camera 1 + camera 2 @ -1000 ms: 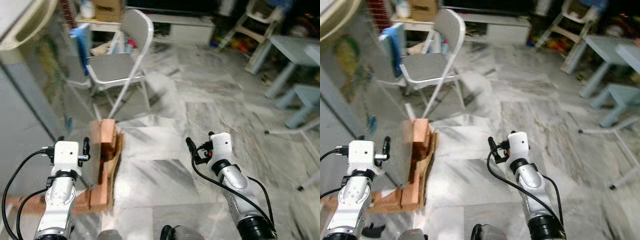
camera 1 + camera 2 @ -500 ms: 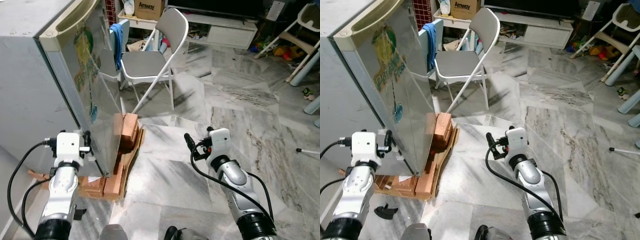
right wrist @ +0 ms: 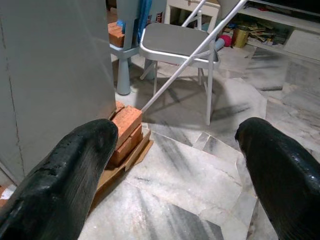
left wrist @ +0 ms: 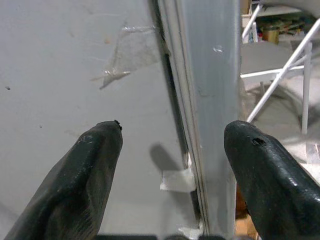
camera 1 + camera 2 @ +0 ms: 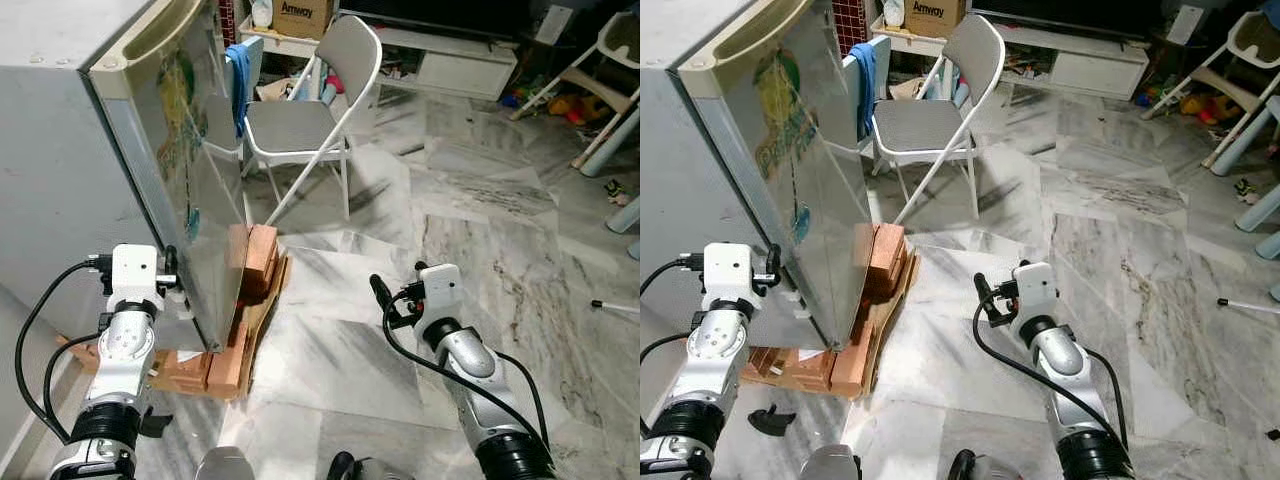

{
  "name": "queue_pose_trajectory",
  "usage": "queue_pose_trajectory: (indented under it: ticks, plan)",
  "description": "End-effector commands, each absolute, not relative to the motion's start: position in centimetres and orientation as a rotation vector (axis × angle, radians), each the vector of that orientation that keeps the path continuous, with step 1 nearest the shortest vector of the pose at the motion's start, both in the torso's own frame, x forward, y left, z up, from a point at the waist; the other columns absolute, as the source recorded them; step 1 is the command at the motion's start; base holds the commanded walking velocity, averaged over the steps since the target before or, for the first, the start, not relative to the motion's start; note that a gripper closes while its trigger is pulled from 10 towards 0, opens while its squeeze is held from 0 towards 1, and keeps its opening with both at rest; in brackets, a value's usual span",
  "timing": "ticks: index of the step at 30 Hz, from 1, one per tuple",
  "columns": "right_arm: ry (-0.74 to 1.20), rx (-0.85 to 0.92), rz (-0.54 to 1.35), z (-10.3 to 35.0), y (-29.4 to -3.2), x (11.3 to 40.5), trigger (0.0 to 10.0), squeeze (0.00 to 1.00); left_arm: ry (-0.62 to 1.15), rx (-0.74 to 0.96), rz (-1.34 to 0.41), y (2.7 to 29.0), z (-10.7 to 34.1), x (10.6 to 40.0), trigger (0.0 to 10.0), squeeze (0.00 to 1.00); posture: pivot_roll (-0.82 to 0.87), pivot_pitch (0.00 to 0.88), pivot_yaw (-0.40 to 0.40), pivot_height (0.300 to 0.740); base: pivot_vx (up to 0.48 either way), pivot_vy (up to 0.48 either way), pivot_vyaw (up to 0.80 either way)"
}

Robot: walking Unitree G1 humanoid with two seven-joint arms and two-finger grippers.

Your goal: Restocking fridge

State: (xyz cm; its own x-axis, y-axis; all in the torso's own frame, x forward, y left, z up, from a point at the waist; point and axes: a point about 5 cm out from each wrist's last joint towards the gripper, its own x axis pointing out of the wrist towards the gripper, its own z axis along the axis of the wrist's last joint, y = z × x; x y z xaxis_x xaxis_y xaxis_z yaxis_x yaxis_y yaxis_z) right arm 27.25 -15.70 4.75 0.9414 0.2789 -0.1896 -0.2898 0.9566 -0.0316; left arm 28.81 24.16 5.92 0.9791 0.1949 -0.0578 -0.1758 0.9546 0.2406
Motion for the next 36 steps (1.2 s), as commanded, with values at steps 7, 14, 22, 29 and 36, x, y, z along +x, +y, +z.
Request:
queue_pose_trajectory:
  ticks: [7, 14, 22, 29, 36]
  plan:
    - [0.138, -0.049, 0.238, 5.8, -17.5, 27.0, 10.0, 0.00, 0.062, 0.226, 0.184, 24.3, 5.2, 23.0, 10.0, 0.00, 0.15, 0.028, -0.069, 0.740, 0.000, 0.000, 0.00]
    - [0.154, -0.045, 0.240, 5.3, -17.3, 26.3, 10.0, 0.00, 0.073, 0.203, 0.192, 23.4, 5.4, 19.1, 10.0, 0.00, 0.18, 0.020, -0.075, 0.740, 0.117, 0.035, -0.46]
    - [0.135, -0.042, 0.242, 6.0, -16.9, 27.1, 10.0, 0.00, 0.066, 0.203, 0.153, 22.3, 6.3, 19.4, 10.0, 0.00, 0.17, 0.011, -0.074, 0.740, 0.310, 0.281, -0.13]
    - [0.130, -0.045, 0.237, 6.1, -16.9, 27.2, 10.0, 0.00, 0.072, 0.183, 0.148, 21.8, 6.7, 19.8, 10.0, 0.00, 0.17, 0.010, -0.073, 0.740, 0.356, 0.313, 0.00]
    - [0.133, -0.048, 0.234, 6.1, -16.7, 27.4, 10.0, 0.00, 0.079, 0.206, 0.085, 20.8, 6.6, 20.3, 10.0, 0.00, 0.18, 0.020, -0.077, 0.740, 0.137, 0.133, 0.00]
